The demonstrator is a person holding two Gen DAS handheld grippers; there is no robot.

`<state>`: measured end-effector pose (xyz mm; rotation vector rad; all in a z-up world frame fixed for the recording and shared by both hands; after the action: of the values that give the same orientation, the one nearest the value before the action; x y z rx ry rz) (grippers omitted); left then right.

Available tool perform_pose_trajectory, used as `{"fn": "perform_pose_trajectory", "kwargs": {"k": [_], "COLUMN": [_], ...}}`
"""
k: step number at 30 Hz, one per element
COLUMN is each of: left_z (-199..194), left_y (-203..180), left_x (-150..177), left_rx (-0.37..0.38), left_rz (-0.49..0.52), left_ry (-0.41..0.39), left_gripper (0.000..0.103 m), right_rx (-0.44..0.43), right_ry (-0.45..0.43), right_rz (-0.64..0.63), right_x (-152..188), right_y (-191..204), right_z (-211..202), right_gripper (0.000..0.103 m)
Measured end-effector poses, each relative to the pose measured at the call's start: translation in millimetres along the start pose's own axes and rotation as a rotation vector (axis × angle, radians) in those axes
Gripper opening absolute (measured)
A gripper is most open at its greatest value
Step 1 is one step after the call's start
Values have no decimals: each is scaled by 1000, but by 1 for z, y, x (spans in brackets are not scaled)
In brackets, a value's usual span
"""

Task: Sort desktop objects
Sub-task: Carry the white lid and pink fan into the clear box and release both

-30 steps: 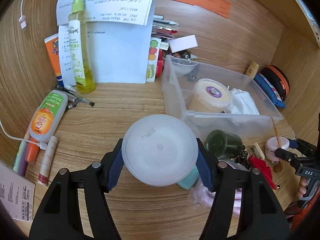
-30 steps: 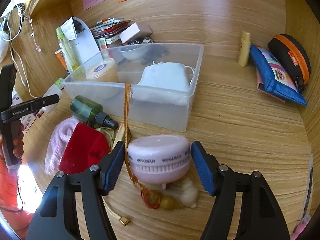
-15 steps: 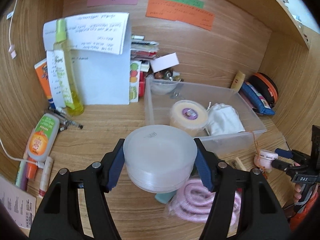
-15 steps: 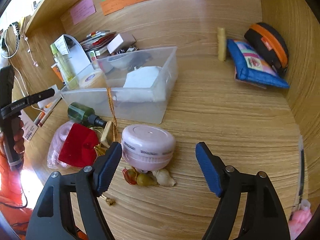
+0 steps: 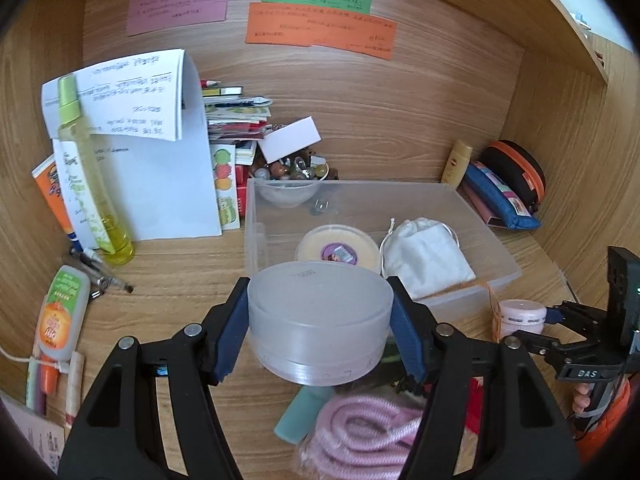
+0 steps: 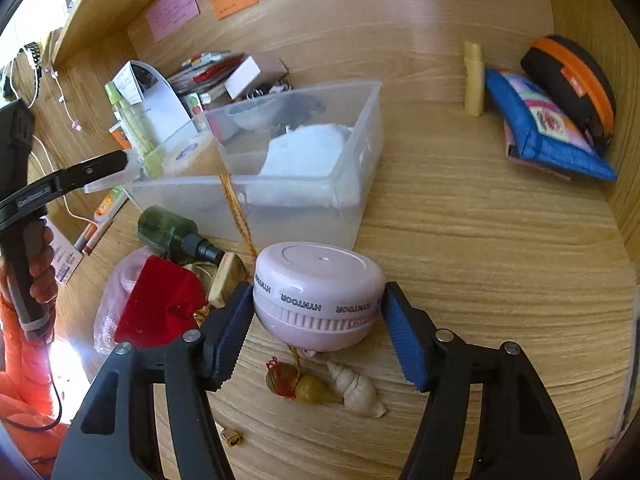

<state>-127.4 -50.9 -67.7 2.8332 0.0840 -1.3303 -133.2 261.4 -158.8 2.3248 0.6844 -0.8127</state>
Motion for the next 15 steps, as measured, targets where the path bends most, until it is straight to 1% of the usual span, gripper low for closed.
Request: {"fn": "perform_pose_trajectory", "kwargs": {"k": [5, 9, 15], "left_z": [7, 12, 19], "left_y": [-2, -2, 1], "left_x": [-10, -22, -43], "left_rx": [17, 29, 34], "left_rz": [-4, -13, -14], "left_ry": [-7, -13, -31], "left_gripper": [65, 65, 65], "right_rx": [27, 39, 36], "right_ry": [-61, -110, -156], "right_rz": [-8, -17, -56], "right_x": [-13, -31, -65], "right_y": [-1, -1, 4], "right_z": [-23, -39, -40], "right_gripper": [61, 61, 61]}}
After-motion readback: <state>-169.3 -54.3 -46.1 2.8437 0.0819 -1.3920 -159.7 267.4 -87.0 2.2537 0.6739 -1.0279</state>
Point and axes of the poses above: each gripper's, at about its wrist camera, not at the fingertips, and z roughly the way its jaws point, y to its left, x to its underside, the point moved 5 cm from there along z, roughly the way its jaws point, and after that the axes turned 10 degrees about -x, right-handed, at the moved point
